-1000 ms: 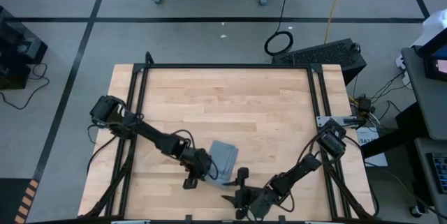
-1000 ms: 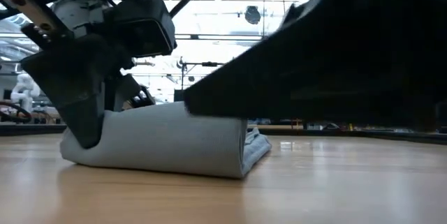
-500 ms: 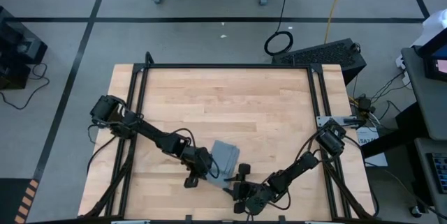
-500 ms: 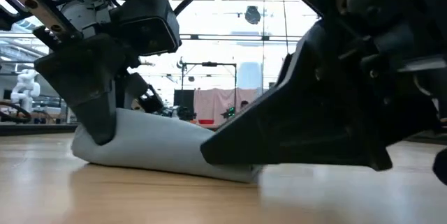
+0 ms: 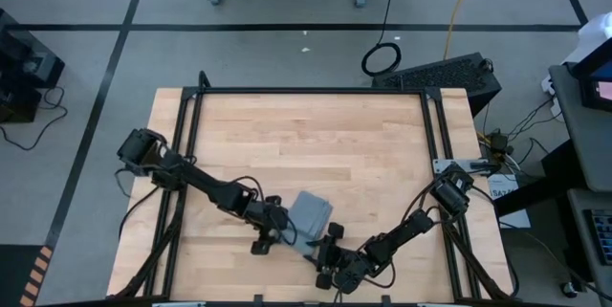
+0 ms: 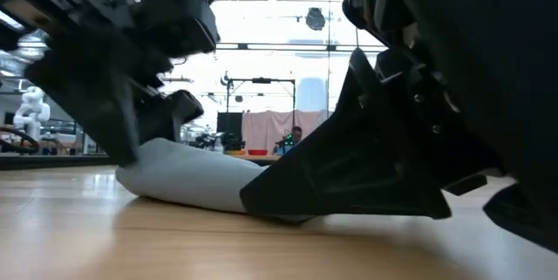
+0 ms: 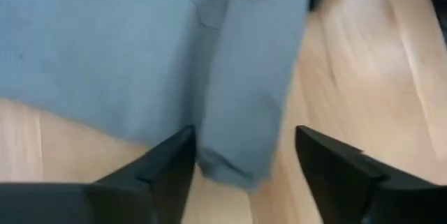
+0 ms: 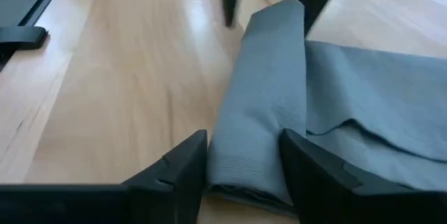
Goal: Roll towel
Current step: Roll the gray towel on the table
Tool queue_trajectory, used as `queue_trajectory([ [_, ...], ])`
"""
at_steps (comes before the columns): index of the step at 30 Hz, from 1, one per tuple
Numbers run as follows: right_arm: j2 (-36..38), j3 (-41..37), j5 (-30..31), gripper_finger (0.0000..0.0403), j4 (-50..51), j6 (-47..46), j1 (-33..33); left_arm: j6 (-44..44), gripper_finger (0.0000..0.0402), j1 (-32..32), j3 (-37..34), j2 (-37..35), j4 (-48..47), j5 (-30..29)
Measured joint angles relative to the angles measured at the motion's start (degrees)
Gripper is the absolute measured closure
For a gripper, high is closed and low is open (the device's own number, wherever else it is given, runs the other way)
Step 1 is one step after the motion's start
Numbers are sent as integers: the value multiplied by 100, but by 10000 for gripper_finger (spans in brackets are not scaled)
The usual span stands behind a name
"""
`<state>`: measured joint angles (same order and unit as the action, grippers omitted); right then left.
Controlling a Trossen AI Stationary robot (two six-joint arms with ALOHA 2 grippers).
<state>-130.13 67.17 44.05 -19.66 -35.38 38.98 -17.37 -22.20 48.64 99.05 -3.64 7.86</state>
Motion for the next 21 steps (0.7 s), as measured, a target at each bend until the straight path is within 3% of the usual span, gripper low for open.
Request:
queue_trajectory([
  [4, -6, -9, 21, 263, -9, -10, -2, 86, 109, -326, -1, -301, -170, -286],
  [6, -11, -11, 25, 284, -11, -8, -1, 202, 100, -609, 0, -412, -148, -712],
  [12, -13, -15, 13, 331, -9, -200, -2, 844, 98, -1494, 0, -361, -14, -2936],
  [16, -13, -19, -5, 342, -9, -287, -3, 1088, 98, -1885, 0, -236, 15, -4010],
  [21, -11, -22, -11, 343, -10, -342, -2, 1337, 97, -1999, 4, -4, 87, -4142],
])
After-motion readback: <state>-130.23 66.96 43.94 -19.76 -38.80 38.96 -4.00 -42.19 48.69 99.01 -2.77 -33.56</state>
